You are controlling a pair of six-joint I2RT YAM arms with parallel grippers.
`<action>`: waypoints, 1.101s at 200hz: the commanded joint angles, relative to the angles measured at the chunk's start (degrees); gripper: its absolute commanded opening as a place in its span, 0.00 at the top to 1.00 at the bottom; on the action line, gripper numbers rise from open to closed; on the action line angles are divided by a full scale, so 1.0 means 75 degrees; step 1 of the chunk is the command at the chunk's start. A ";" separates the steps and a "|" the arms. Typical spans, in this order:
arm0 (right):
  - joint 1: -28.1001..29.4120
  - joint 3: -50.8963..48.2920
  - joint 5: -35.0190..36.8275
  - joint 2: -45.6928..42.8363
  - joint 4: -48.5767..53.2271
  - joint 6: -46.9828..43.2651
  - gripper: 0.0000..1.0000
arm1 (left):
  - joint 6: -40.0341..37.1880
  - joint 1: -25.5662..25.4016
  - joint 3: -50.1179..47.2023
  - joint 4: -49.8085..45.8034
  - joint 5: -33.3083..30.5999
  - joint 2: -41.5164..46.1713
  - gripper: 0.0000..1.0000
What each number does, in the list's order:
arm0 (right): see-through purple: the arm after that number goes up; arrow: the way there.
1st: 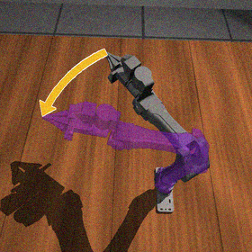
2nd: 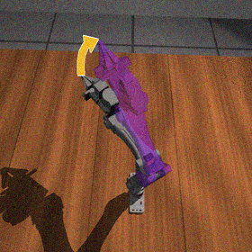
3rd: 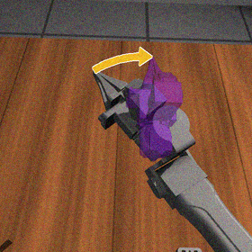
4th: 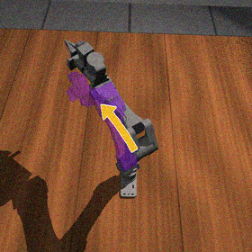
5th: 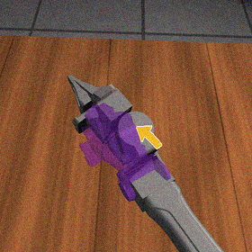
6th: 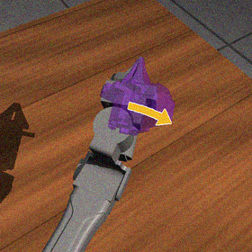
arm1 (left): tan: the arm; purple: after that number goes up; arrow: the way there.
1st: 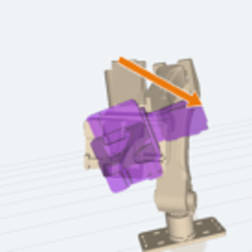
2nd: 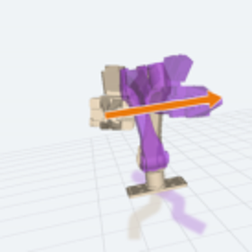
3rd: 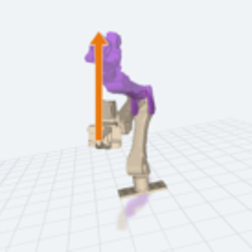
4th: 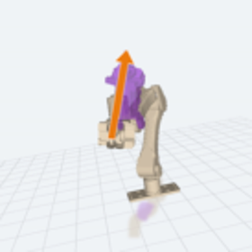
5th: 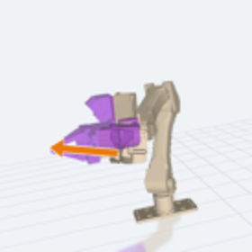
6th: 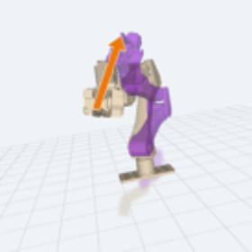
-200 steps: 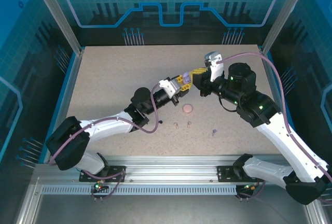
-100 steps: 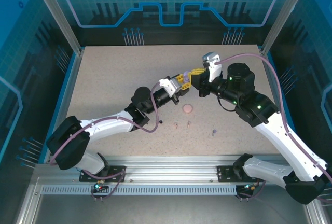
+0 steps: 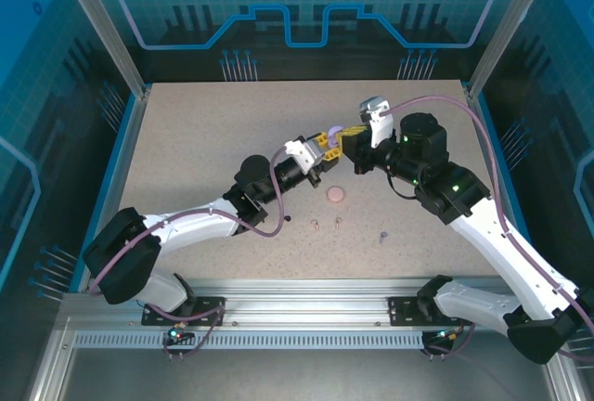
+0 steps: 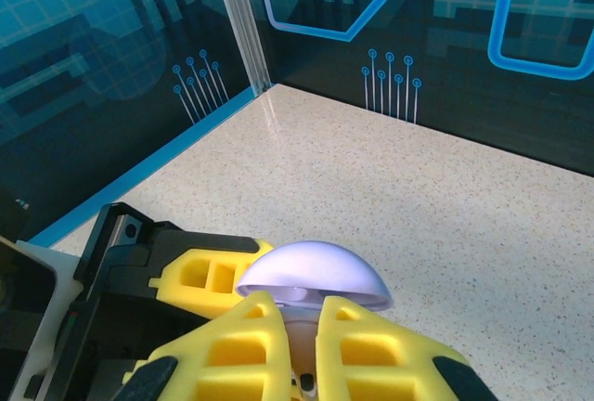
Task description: Insert the wireless bluetooth earbuds into the charging case
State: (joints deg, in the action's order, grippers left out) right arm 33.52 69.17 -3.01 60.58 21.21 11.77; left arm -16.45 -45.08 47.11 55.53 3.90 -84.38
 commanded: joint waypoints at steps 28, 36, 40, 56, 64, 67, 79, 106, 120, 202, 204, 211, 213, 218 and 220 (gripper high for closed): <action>-0.0145 0.0041 -0.0340 -0.0058 -0.0285 0.0162 0.91 | 0.0131 -0.0051 0.0175 0.0103 0.0031 0.0224 1.00; -0.0144 0.0047 -0.0377 -0.0093 -0.0308 0.0193 0.91 | 0.0131 -0.0048 0.0186 0.0098 0.0045 0.0215 1.00; -0.0145 0.0049 -0.0404 -0.0113 -0.0312 0.0213 0.91 | 0.0139 -0.0048 0.0187 0.0102 0.0056 0.0212 1.00; -0.0144 0.0070 -0.0442 -0.0143 -0.0332 0.0269 0.91 | 0.0145 -0.0057 0.0193 0.0098 0.0074 0.0208 1.00; -0.0145 0.0078 -0.0457 -0.0117 -0.0343 0.0271 0.91 | 0.0153 -0.0067 0.0187 0.0098 0.0075 0.0202 1.00; -0.0142 0.0073 -0.0461 -0.0114 -0.0344 0.0276 0.91 | 0.0148 -0.0061 0.0187 0.0097 0.0081 0.0209 1.00; -0.0145 0.0071 -0.0450 -0.0076 -0.0369 0.0292 0.91 | 0.0152 -0.0060 0.0187 0.0088 0.0108 0.0210 1.00; -0.0145 0.0059 -0.0464 0.0009 -0.0446 0.0306 0.92 | 0.0151 -0.0071 0.0189 0.0082 0.0107 0.0223 1.00; -0.0145 0.0030 -0.0432 0.0041 -0.0491 0.0323 0.92 | 0.0135 -0.0071 0.0199 0.0051 0.0114 0.0246 1.00; -0.0139 -0.0139 -0.0409 0.0009 -0.0461 0.0271 0.93 | 0.0210 -0.0083 0.0222 0.0014 0.0142 0.0257 1.00; -0.0143 -0.0143 -0.0408 0.0009 -0.0461 0.0271 0.93 | 0.0212 -0.0083 0.0216 0.0014 0.0132 0.0258 1.00; -0.0144 -0.0169 -0.0398 0.0009 -0.0461 0.0268 0.93 | 0.0209 -0.0083 0.0222 0.0015 0.0127 0.0264 1.00; -0.0145 -0.0180 -0.0397 0.0009 -0.0461 0.0270 0.93 | 0.0212 -0.0083 0.0222 0.0015 0.0125 0.0269 1.00; -0.0145 -0.0204 -0.0396 0.0019 -0.0461 0.0270 0.93 | 0.0203 -0.0084 0.0222 0.0014 0.0126 0.0276 1.00; -0.0148 -0.0209 -0.0405 0.0020 -0.0461 0.0268 0.93 | 0.0204 -0.0083 0.0219 0.0014 0.0119 0.0280 1.00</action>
State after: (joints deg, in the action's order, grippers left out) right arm 32.95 68.69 -5.63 60.77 18.76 13.91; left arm -15.88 -45.19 47.11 54.68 3.95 -84.27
